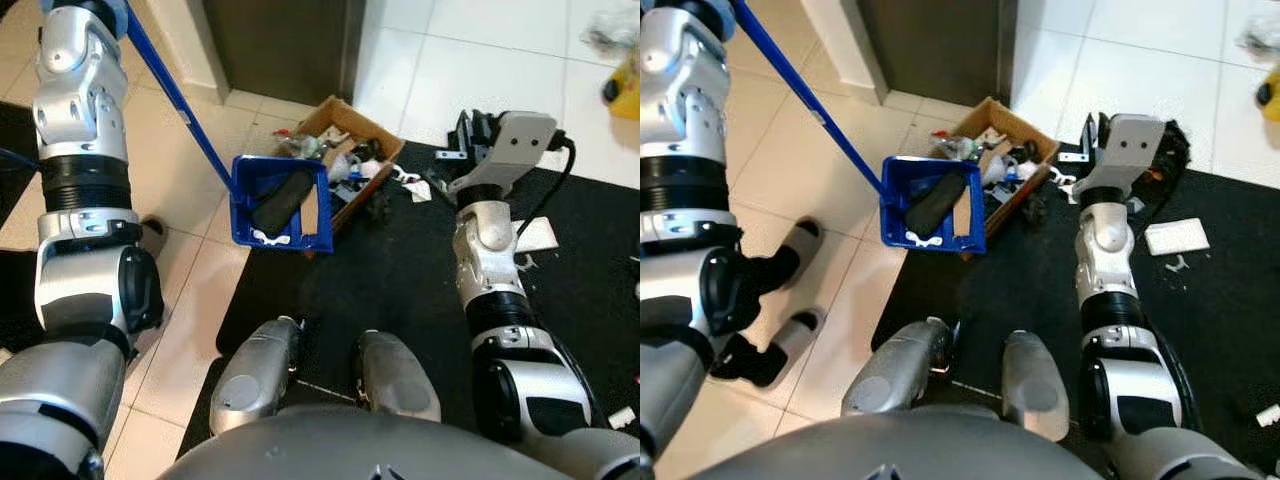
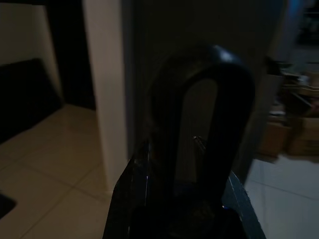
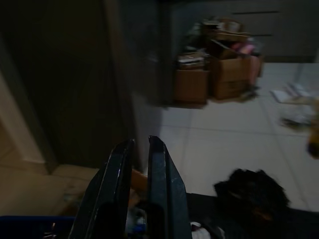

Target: Sweep floor

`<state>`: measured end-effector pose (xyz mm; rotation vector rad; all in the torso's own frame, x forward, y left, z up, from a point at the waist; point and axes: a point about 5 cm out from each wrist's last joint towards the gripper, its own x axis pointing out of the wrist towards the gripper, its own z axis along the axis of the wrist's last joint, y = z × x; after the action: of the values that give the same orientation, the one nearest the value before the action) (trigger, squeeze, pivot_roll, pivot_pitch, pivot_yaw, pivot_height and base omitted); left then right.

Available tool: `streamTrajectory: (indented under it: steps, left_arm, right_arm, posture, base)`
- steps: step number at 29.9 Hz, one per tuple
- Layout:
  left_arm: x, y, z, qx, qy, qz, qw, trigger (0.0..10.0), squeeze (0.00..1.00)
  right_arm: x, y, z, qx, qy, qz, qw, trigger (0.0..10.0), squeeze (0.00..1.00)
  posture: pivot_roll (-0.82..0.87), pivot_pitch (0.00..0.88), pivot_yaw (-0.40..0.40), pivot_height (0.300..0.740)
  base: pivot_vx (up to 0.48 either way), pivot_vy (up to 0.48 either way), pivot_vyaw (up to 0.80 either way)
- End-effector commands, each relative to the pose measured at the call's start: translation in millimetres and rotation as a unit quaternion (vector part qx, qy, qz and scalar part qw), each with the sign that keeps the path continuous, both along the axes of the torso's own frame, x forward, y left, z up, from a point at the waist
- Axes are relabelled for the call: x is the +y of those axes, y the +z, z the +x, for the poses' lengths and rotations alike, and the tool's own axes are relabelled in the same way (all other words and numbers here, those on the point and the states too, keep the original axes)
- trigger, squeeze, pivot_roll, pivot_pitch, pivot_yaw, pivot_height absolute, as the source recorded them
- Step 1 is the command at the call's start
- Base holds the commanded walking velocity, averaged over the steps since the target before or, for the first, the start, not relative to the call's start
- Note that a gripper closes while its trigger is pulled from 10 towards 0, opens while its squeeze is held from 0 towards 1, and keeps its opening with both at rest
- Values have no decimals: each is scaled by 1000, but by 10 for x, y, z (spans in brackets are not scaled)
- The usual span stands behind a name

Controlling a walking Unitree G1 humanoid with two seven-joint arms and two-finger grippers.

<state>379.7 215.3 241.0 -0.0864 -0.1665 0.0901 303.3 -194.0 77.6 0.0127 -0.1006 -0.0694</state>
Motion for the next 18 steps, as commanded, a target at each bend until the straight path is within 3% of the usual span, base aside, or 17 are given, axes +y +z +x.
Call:
streamTrajectory:
  steps: [1,13,18]
  left_arm:
    - [-1,149,2,-35,-1,-4,999,10000,0]
    - [-6,130,-1,-34,-1,-5,999,10000,0]
    - [-9,128,-1,-34,-1,-5,999,10000,0]
  right_arm:
    - [-16,-51,-21,14,-7,6,1000,10000,0]
    - [-46,-62,-6,23,-16,7,1000,10000,0]
    - [-58,-57,-7,22,-20,1,1000,10000,0]
  posture:
    - [70,0,56,740]
    - [69,0,52,740]
    - [68,0,51,740]
  base:
    - [0,0,-619]
    - [0,0,-521]
    - [0,0,0]
